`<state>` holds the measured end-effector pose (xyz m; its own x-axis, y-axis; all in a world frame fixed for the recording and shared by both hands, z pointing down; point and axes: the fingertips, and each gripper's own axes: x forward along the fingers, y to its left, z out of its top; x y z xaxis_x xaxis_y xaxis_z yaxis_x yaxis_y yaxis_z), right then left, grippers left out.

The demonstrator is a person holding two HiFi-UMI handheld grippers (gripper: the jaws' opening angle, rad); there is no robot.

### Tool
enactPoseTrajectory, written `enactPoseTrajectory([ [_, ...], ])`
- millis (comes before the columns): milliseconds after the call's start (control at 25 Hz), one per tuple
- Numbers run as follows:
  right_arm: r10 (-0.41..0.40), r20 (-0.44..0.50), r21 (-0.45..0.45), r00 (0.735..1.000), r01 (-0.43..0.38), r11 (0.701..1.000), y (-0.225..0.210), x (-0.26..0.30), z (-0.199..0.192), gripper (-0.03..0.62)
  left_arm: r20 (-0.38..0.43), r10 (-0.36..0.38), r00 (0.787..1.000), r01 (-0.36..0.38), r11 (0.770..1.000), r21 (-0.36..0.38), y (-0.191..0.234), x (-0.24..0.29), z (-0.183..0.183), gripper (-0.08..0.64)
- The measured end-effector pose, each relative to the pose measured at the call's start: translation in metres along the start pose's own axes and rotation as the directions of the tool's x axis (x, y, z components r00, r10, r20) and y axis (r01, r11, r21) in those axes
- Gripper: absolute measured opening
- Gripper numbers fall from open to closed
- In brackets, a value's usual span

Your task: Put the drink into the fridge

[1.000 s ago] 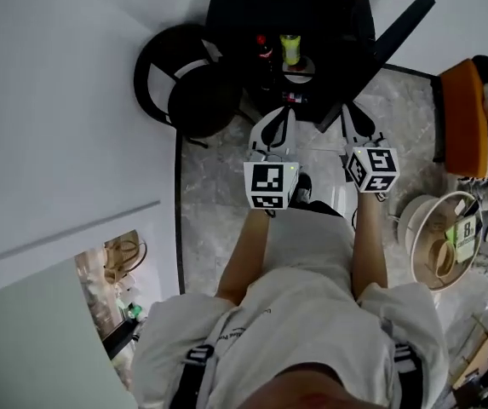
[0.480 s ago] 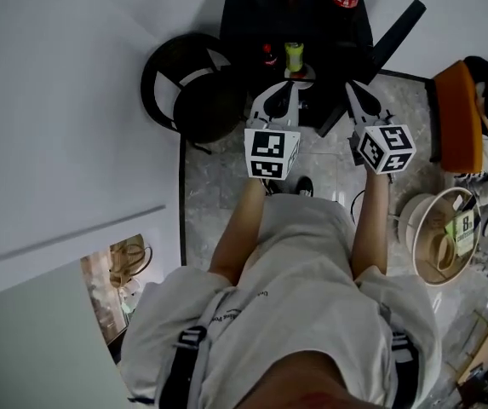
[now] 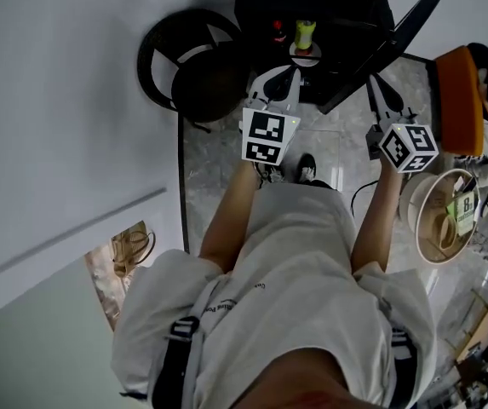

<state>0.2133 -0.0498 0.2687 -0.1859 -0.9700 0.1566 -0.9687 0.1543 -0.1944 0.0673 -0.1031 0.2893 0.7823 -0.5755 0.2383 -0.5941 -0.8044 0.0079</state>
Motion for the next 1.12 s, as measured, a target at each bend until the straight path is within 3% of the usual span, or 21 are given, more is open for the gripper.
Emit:
enactPoseTrajectory([
  [160, -0.018, 0.076, 0.019, 0.997, 0.017, 1.000, 0.015, -0.006, 0.004, 0.006, 0.023, -0.062, 0.998, 0.063, 0.998, -0.030, 0.000, -0.013, 0.000, 0.008],
  [400, -0.106, 0.063, -0.051, 0.992, 0.109, 0.993, 0.027, -0.013, -0.003, 0.008, 0.058, -0.099, 0.993, 0.101, 0.994, -0.032, 0.005, -0.029, -0.001, 0.008],
  [600, -0.304, 0.069, -0.234, 0.950, 0.312, 0.921, 0.006, -0.008, 0.018, 0.008, 0.104, -0.086, 0.991, 0.091, 0.994, -0.051, 0.005, -0.022, 0.016, 0.009],
  [880, -0.257, 0.104, -0.181, 0.961, 0.272, 0.945, -0.022, 0.029, 0.063, 0.008, 0.106, -0.089, 0.990, 0.085, 0.995, 0.042, -0.006, 0.013, 0.053, 0.009],
  [1120, -0.287, 0.158, -0.089, 0.945, 0.303, 0.949, -0.063, 0.058, 0.101, 0.009, 0.148, -0.090, 0.985, 0.078, 0.994, 0.080, -0.002, 0.045, 0.096, 0.009],
])
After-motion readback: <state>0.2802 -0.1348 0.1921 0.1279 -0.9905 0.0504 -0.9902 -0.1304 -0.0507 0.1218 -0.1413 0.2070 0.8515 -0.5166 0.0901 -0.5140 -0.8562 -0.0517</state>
